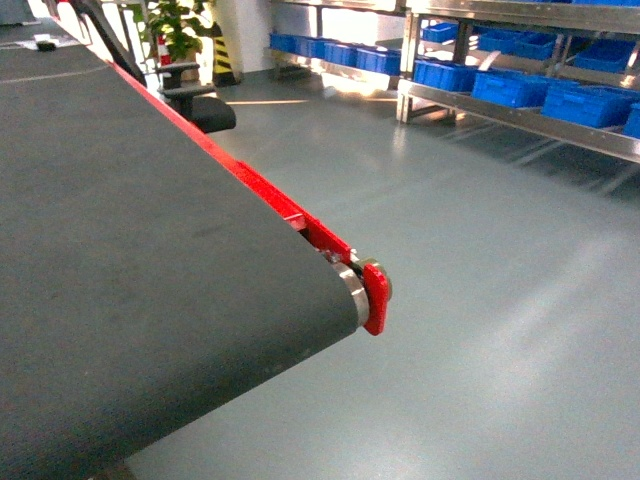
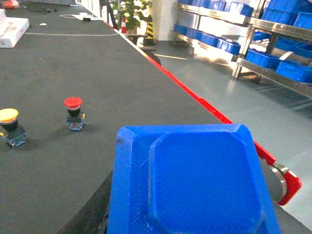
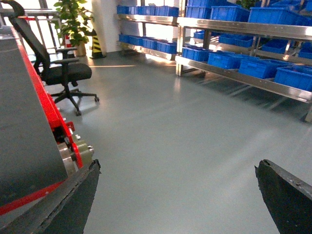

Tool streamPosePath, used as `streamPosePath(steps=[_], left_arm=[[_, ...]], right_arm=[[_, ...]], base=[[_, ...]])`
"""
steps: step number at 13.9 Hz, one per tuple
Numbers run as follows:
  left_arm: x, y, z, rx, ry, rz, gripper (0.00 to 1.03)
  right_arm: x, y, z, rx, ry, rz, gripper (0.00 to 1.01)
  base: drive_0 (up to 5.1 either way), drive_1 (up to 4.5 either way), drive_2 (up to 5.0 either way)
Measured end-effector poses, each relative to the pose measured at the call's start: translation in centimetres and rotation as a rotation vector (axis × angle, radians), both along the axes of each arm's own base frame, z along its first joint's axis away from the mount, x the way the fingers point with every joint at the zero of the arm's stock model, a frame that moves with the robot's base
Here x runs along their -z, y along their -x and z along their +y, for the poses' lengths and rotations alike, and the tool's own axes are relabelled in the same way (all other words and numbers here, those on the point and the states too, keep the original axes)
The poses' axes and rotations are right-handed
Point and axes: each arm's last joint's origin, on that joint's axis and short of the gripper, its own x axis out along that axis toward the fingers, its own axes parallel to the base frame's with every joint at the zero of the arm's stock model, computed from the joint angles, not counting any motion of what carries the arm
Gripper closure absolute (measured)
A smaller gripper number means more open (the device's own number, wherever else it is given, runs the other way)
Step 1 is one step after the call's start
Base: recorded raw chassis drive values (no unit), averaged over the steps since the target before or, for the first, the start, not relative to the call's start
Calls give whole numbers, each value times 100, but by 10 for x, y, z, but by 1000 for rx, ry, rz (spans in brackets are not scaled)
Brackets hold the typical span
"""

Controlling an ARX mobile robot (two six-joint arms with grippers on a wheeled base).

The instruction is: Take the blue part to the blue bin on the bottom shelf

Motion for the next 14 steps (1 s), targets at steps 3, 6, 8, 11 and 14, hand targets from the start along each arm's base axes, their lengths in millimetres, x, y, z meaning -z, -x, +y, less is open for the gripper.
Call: streamPosePath(steps=[3, 6, 8, 11, 14], left_arm=[[0, 0, 0, 0, 0, 0, 60], [0, 0, 0, 0, 0, 0, 60], [0, 0, 0, 0, 0, 0, 60], [0, 0, 0, 0, 0, 0, 60], [0, 0, 0, 0, 0, 0, 60]], right_arm=[[0, 0, 0, 0, 0, 0, 3], [0, 0, 0, 0, 0, 0, 3], [0, 0, 0, 0, 0, 0, 3], [0, 0, 0, 0, 0, 0, 3], [0, 0, 0, 0, 0, 0, 3]], base=[[-161, -161, -161], [-160, -160, -160], [-158, -158, -158], [-158, -158, -158], [-157, -157, -157]])
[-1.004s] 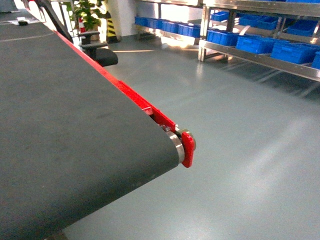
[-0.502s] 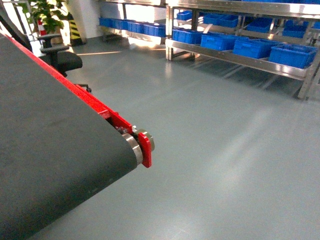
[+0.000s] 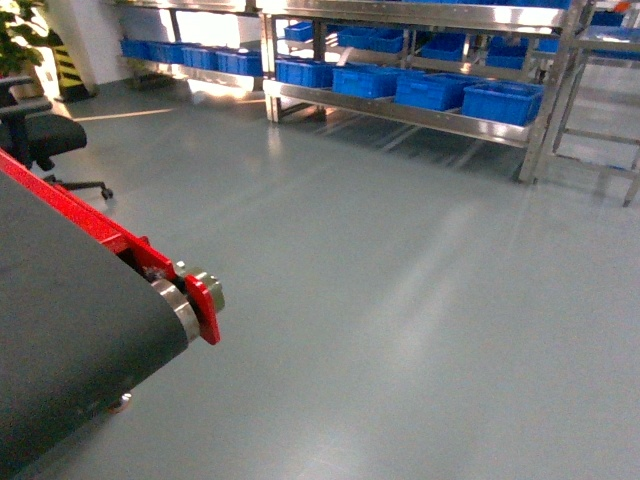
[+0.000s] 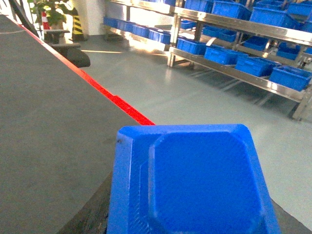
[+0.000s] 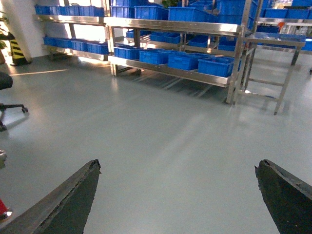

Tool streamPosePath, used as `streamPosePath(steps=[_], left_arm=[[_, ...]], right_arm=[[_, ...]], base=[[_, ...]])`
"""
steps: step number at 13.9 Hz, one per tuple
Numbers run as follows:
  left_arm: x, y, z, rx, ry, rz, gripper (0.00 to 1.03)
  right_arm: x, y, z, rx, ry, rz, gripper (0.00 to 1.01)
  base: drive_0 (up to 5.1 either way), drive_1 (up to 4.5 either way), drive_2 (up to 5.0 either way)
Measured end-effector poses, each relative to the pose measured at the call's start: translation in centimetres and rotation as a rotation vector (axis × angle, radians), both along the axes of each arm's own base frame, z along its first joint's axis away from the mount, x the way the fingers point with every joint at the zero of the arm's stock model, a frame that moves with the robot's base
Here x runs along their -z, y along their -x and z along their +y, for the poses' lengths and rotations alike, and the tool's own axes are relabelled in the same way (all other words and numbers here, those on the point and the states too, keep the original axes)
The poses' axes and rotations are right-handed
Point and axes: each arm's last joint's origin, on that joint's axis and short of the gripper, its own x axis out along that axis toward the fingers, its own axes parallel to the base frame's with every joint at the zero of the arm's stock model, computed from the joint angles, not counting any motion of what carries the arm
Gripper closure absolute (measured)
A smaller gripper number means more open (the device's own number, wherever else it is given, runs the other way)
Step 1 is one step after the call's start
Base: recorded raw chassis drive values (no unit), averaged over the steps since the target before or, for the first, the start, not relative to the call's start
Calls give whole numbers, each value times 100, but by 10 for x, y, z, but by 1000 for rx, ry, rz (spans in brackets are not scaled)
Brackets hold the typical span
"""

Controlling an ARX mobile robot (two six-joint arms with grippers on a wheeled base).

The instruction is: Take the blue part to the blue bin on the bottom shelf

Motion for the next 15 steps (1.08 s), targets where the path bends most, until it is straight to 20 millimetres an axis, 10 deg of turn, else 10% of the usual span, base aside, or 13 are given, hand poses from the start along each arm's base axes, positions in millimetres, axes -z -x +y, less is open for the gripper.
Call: streamPosePath(steps=[15], left_arm=[[0, 0, 0, 0, 0, 0, 60]], right_arm=[[0, 0, 0, 0, 0, 0, 3]], base=[[-158, -158, -158]])
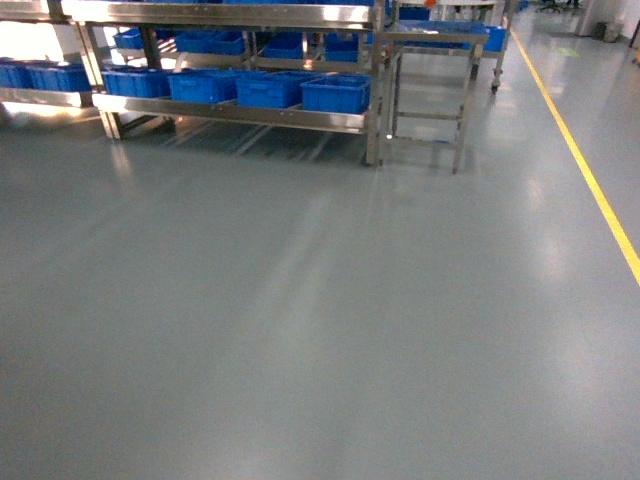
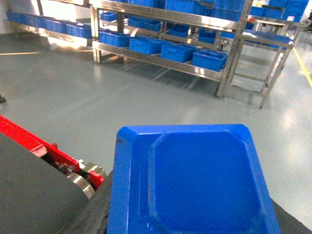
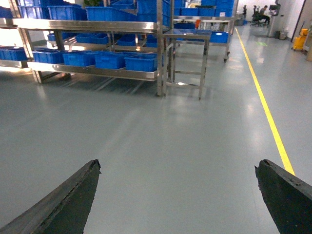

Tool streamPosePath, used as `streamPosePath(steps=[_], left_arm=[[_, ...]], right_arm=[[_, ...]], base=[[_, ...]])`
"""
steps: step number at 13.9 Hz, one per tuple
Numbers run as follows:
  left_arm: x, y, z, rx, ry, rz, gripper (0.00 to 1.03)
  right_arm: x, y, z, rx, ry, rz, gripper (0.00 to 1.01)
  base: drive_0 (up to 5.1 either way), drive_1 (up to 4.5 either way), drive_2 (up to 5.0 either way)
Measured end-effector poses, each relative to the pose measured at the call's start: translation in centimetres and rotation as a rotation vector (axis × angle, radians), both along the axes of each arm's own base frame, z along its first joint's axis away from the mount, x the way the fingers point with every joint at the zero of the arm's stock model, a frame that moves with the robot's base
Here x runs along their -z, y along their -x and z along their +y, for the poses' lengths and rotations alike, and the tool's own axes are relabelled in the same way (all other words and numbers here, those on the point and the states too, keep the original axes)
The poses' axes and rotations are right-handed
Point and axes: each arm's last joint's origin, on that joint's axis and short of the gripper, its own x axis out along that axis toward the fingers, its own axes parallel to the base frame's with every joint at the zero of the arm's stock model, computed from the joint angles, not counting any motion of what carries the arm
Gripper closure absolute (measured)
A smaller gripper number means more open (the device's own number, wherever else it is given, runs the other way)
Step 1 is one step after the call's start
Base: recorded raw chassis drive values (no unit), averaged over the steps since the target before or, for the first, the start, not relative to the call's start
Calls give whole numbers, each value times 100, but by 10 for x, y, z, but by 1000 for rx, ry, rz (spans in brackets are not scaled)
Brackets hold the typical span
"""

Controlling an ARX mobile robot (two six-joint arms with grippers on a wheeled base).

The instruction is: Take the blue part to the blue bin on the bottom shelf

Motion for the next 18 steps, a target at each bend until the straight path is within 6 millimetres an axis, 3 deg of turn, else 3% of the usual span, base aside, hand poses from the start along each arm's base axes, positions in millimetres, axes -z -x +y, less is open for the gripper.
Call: streamPosePath(steps=[15, 18], left_arm=[[0, 0, 0, 0, 0, 0, 60], [0, 0, 0, 5, -1, 2, 60]], right_arm=[[0, 0, 0, 0, 0, 0, 3], [0, 0, 0, 0, 0, 1, 3]], base=[[-156, -156, -156], [-42, 98, -182]])
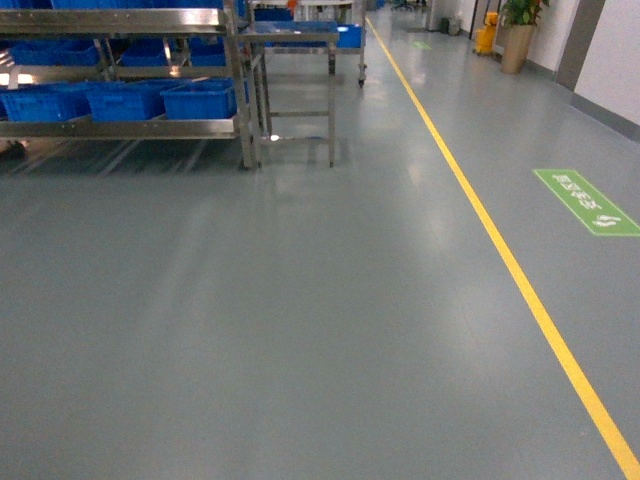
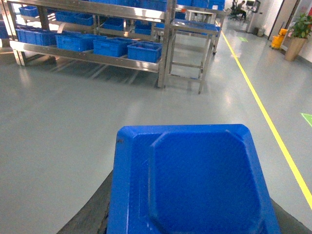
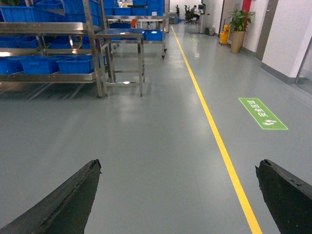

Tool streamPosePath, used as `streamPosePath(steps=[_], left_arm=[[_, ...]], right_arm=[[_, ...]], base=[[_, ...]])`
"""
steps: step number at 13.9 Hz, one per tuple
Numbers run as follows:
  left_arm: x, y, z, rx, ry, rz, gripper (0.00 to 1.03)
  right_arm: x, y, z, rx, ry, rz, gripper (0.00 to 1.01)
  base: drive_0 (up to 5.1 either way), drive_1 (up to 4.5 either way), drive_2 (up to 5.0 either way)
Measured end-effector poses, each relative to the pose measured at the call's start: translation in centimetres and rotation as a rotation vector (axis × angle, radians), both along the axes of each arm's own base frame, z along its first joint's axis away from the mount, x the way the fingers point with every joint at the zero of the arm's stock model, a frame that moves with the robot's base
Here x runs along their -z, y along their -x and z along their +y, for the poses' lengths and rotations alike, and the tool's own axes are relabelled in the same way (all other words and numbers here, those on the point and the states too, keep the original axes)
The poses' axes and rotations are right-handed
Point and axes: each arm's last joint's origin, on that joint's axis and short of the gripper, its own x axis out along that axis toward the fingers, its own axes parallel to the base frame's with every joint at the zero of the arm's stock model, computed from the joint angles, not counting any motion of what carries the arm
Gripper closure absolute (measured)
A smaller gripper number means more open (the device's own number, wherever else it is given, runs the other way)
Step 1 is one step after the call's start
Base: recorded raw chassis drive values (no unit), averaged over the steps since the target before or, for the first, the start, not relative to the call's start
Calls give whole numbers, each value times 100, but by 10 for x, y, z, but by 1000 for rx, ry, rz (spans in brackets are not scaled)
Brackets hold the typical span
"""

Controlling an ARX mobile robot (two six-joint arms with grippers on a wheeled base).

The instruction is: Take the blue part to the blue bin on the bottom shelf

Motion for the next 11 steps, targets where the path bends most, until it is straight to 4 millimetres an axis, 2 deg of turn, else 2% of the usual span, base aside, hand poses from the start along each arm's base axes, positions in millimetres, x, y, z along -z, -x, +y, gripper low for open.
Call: streamPosePath(steps=[11], left_arm=[[0, 0, 0, -3, -1, 1, 60]], right_arm=[[0, 0, 0, 0, 0, 0, 3]], base=[[-4, 414, -423]])
